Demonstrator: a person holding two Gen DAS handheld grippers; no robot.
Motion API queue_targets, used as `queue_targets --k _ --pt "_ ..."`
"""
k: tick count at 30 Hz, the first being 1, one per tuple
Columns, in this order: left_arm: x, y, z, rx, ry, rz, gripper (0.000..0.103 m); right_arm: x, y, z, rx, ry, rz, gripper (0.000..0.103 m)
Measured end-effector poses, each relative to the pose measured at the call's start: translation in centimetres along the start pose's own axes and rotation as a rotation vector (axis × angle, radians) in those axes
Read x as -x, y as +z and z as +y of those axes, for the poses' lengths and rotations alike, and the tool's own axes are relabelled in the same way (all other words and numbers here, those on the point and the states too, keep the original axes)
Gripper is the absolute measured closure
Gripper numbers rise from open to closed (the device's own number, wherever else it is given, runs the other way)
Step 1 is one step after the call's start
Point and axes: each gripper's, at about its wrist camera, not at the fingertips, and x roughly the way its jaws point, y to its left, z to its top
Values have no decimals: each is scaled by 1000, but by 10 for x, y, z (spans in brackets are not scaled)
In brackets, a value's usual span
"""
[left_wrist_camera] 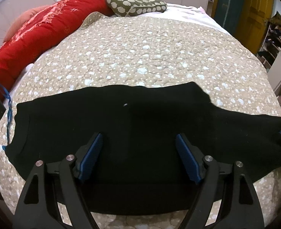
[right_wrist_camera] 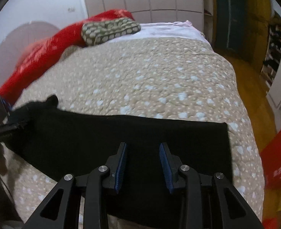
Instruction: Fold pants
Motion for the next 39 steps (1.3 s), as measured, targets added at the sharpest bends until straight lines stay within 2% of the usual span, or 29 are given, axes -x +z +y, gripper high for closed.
queue_targets --k 3,8,12,16,20,23,25,27,30,33,37,39 --pt "5 4 -10 -21 -45 2 23 12 -6 -14 -20 -57 -15 70" --pt "6 8 -40 -101 -79 -4 23 32 -13 -29 -88 -57 -26 70" --pt "5 9 -54 -114 -88 0 23 40 15 -11 -31 -1 -76 69" --pt "4 12 -64 -119 -92 5 23 19 54 13 -8 114 -82 69" --pt "4 18 -83 -165 -126 8 23 -1 68 23 -12 68 -59 69" --pt "4 21 -102 -210 -193 14 23 18 52 4 -59 60 -77 69" --pt "0 23 -118 -248 -254 47 23 38 33 -18 -70 20 -84 68" --pt "-4 24 -133 -267 -291 59 23 55 11 -38 -94 -9 -84 61" --pt "-8 27 -159 -288 -353 91 23 72 -24 -69 -179 -46 -60 59" --pt "-7 32 -185 -307 -438 120 24 77 -39 -83 -251 -18 -75 58" --pt "-3 35 -223 -392 -511 148 24 64 -46 -83 -279 79 -61 58" --pt "-3 36 -236 -429 -521 146 24 57 -48 -77 -254 56 -45 58"
